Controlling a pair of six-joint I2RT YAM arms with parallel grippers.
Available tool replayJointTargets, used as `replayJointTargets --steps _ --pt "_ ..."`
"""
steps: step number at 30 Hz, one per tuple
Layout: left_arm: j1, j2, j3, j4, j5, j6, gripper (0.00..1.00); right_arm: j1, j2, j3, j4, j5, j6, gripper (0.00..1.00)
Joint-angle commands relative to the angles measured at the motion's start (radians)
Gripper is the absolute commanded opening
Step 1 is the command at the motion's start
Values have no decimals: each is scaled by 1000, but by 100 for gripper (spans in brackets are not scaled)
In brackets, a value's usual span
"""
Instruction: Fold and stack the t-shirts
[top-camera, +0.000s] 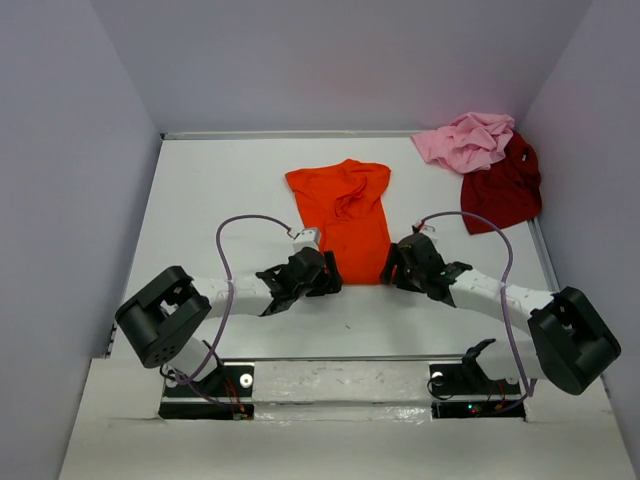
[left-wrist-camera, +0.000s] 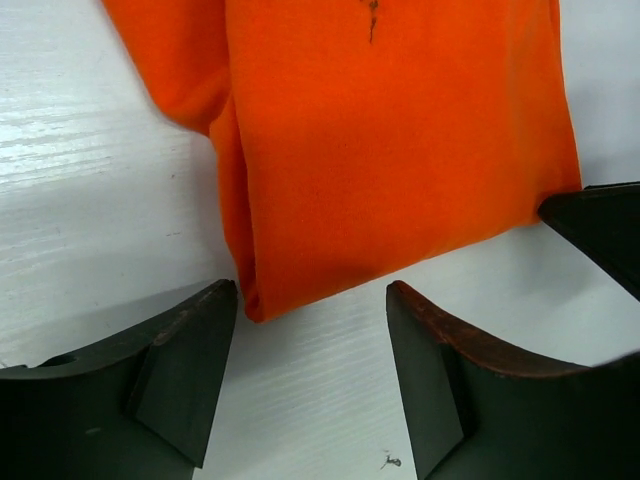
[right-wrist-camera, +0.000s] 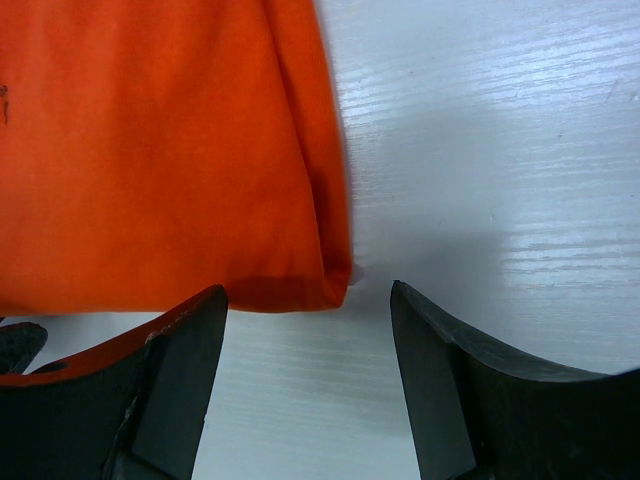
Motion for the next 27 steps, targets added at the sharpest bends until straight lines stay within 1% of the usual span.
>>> replayJointTargets --steps 1,3,5,6,8,9,12,14,15,16,17,19,20,21,22,23,24,26,27 --pt "-19 33 20 31 -17 -5 71 4 15 27 59 10 4 71" --pt "-23 40 26 34 -18 -2 66 4 23 25 73 5 -3 69" --pt "-26 41 28 34 -18 -2 65 4 25 22 79 7 -3 67" --pt "-26 43 31 34 -18 0 62 4 23 17 86 5 -3 62" --pt "-27 41 31 34 -18 1 61 4 25 16 91 2 -3 60" --pt "-27 41 31 34 -17 1 58 4 26 14 96 2 -3 57" --pt "-32 41 31 34 -17 6 55 4 29 13 102 2 -5 48" --pt "-33 43 28 34 -18 6 52 4 26 8 108 2 -3 38" --pt "-35 41 28 34 -17 7 50 4 26 7 114 -2 -2 28" --pt "-35 41 26 34 -18 9 49 4 26 4 117 -3 -3 25" --pt "-36 41 25 34 -18 7 45 4 25 2 119 1 -2 16" --pt "-38 44 26 34 -18 9 41 4 28 2 119 2 -2 7" --pt "-41 46 26 36 -18 10 38 4 28 0 120 2 -3 0" --pt "-39 47 25 36 -18 12 33 4 28 -1 119 2 -2 0" --pt "-42 49 26 36 -20 13 26 4 26 -3 120 5 0 0" --pt "-43 52 28 38 -18 13 22 4 26 -6 119 7 3 0" --pt "-46 55 26 38 -17 12 15 4 26 -7 119 7 3 0" --pt "-47 59 28 41 -18 12 15 4 28 -4 116 4 1 0" --pt "-49 63 29 39 -18 13 16 4 26 -3 110 2 3 3"
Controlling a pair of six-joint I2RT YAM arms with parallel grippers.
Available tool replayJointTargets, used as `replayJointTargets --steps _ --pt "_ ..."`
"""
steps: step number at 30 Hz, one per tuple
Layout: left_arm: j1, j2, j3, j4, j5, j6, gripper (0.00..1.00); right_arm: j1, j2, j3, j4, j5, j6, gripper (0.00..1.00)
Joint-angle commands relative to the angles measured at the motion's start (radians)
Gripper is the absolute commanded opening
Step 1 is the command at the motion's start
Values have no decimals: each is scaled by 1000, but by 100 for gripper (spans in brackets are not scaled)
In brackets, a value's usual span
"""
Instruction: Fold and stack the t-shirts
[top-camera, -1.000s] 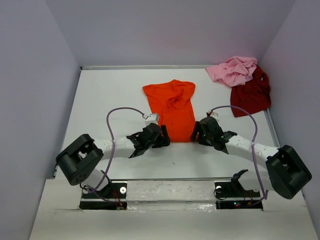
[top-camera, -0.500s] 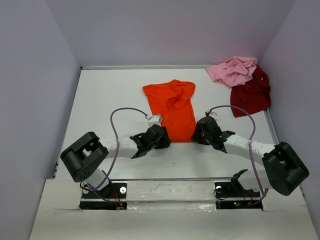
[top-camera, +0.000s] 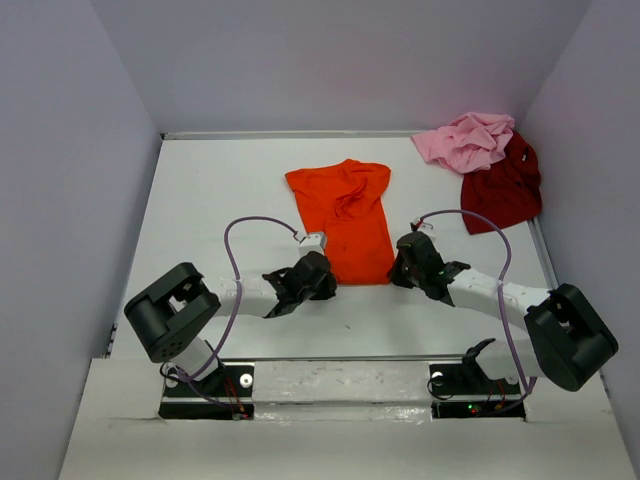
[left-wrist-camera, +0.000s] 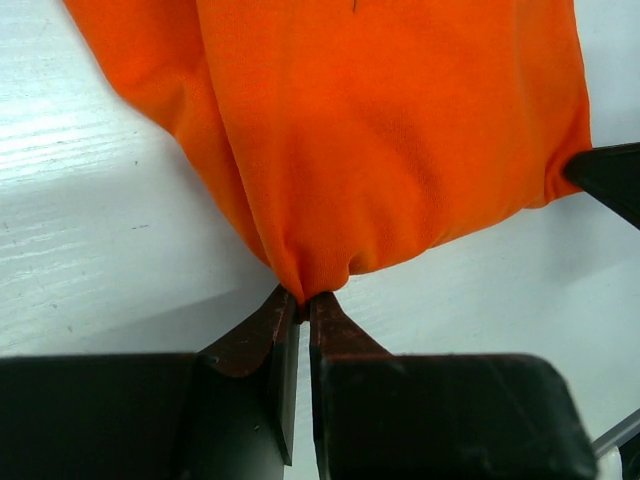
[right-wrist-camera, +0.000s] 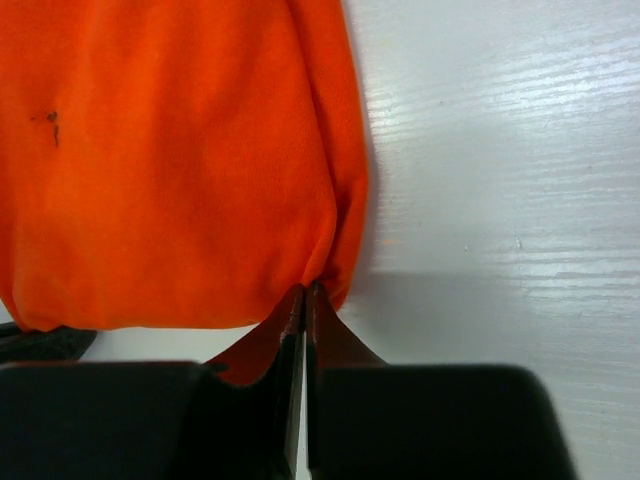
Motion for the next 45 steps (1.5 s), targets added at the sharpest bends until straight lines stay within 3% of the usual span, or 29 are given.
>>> replayJointTargets --steps 1,2,3,4,6,9,13,16,18,19,21,24,38,45 --pt "-10 11 25 6 -13 11 16 4 -2 2 32 2 3 17" --pt "-11 14 26 6 -13 12 16 4 -6 4 22 -1 4 24" --pt "-11 16 28 5 -13 14 16 4 -12 4 15 -7 3 42" --pt "-11 16 29 6 -13 15 16 4 -17 8 3 -17 0 48" --pt "-11 17 34 6 -13 15 16 4 -34 5 -13 -15 -3 57" --pt "-11 20 39 3 -11 18 16 4 -45 10 -34 -12 -8 62" --pt "-11 25 48 0 -10 25 16 4 -14 18 -36 -8 -17 63" --pt "-11 23 57 -17 -22 23 24 4 15 16 -21 -12 -14 63" --pt "-11 17 60 -40 -37 17 40 4 29 16 -16 -11 -12 63" --pt "-10 13 62 -46 -48 15 58 4 35 12 -10 -11 -11 63" --pt "-11 3 65 -66 -67 14 70 4 37 10 -7 -8 -11 63" --pt "-11 -10 72 -90 -88 21 75 4 32 12 -5 0 -11 63" --pt "-11 -10 91 -158 -162 41 74 4 80 28 25 -1 -12 61" --pt "-13 -7 85 -153 -179 49 68 4 130 33 58 -23 -11 45"
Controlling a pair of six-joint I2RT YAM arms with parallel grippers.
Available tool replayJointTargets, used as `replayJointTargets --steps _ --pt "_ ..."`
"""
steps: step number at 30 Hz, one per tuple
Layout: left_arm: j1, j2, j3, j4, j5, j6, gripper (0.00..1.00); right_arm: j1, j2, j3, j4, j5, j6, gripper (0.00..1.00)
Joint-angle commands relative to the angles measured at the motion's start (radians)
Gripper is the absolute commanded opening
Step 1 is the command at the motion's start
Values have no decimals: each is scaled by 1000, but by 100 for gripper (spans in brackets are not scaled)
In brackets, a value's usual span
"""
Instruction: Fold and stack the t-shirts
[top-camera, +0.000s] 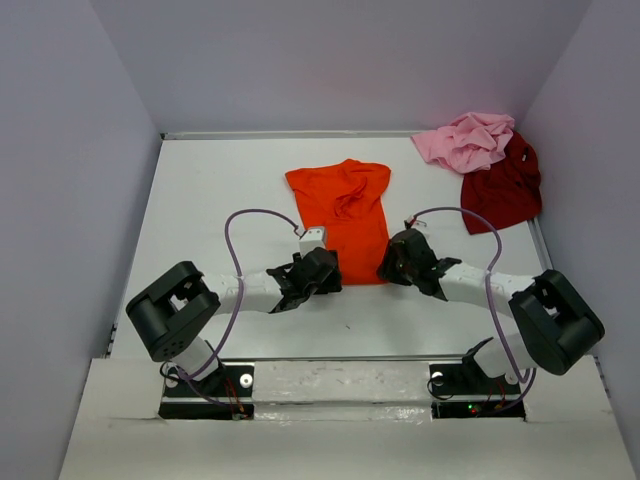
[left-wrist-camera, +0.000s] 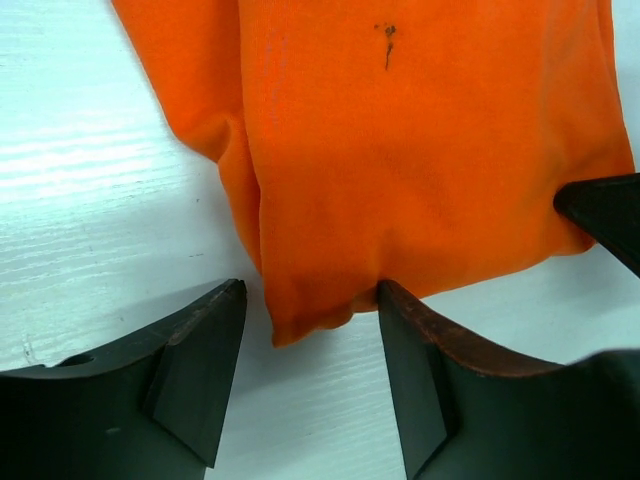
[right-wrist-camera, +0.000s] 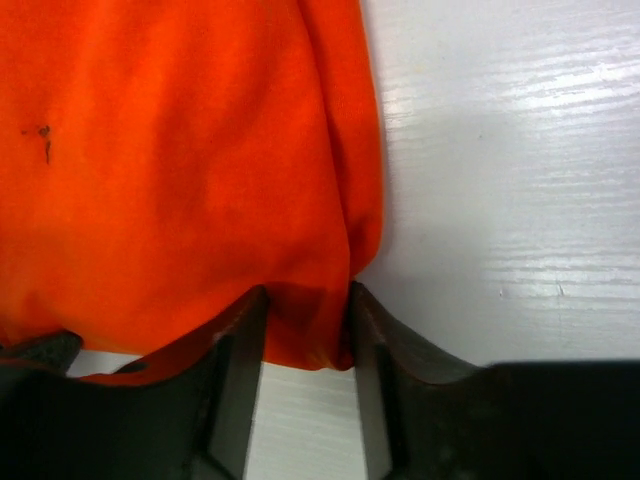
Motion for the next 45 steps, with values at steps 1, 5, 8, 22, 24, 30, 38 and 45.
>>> replayJointTargets --steps 1,5,8,22,24,30,38,45 --pt "-4 -16 10 -40 -47 18 61 4 38 4 8 -14 0 40" --pt "-6 -15 0 -15 -35 27 38 4 33 -2 9 -12 -4 19" --pt "-12 -4 -8 14 -29 27 27 4 25 -5 9 -11 -6 5" --pt "-58 -22 -42 35 -30 -6 0 4 -94 -45 -38 -47 -15 0" --pt "-74 -60 -63 32 -30 -23 0 4 -158 -73 -61 -55 -18 0" --pt "-128 -177 -114 -40 -56 -74 0 13 -353 -135 -167 -106 20 0" --pt "-220 -411 -131 -196 -116 -149 0 13 -585 -102 -348 -51 23 0" --pt "-220 -535 -74 -304 -223 -112 0 13 -567 -24 -367 -38 14 0"
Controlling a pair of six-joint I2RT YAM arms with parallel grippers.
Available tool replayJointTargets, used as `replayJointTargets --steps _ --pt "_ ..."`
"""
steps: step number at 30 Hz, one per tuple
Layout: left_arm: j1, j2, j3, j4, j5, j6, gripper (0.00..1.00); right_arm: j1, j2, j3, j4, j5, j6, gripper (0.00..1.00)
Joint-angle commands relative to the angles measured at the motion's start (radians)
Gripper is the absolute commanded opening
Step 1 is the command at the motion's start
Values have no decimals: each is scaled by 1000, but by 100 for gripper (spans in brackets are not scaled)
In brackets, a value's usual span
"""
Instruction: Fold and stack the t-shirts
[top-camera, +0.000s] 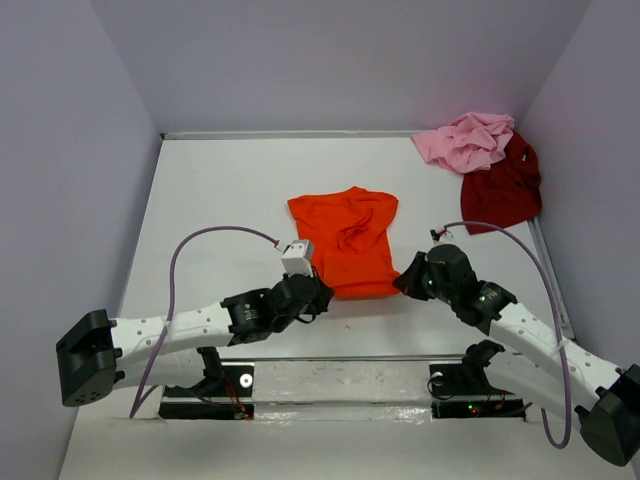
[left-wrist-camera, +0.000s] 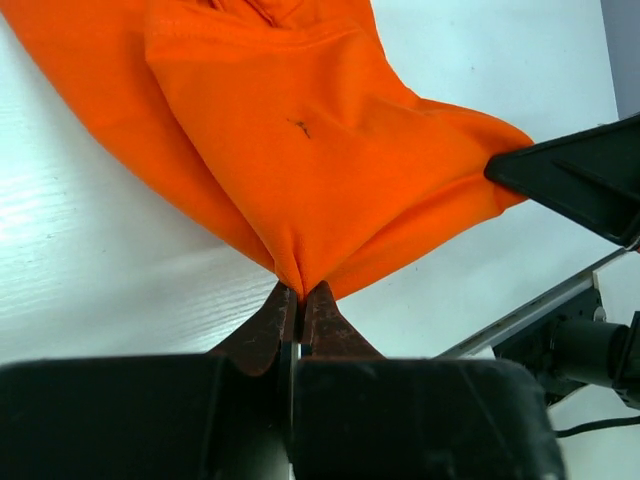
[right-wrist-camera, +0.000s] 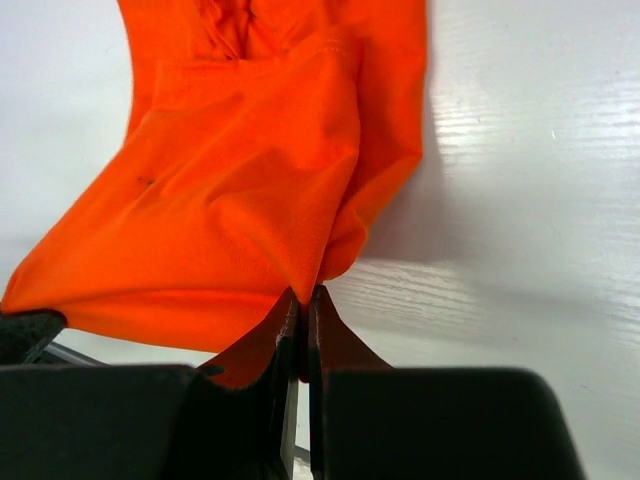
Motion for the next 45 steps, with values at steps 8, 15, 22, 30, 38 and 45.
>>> replayJointTargets --steps 8,15,22,30,38,45 --pt "47 12 64 -70 -175 78 0 -1 149 202 13 99 -77 0" --pt "128 97 138 -32 -195 172 0 -1 322 317 94 129 -108 0" --pt "249 131 188 19 -164 275 0 -1 471 400 146 177 -142 0" --pt "354 200 242 69 -120 365 0 -1 604 509 177 254 -176 0" --pt "430 287 305 135 -78 407 0 -10 695 611 201 356 -188 0" --pt "472 385 378 206 -40 448 0 -19 736 689 206 421 -208 0"
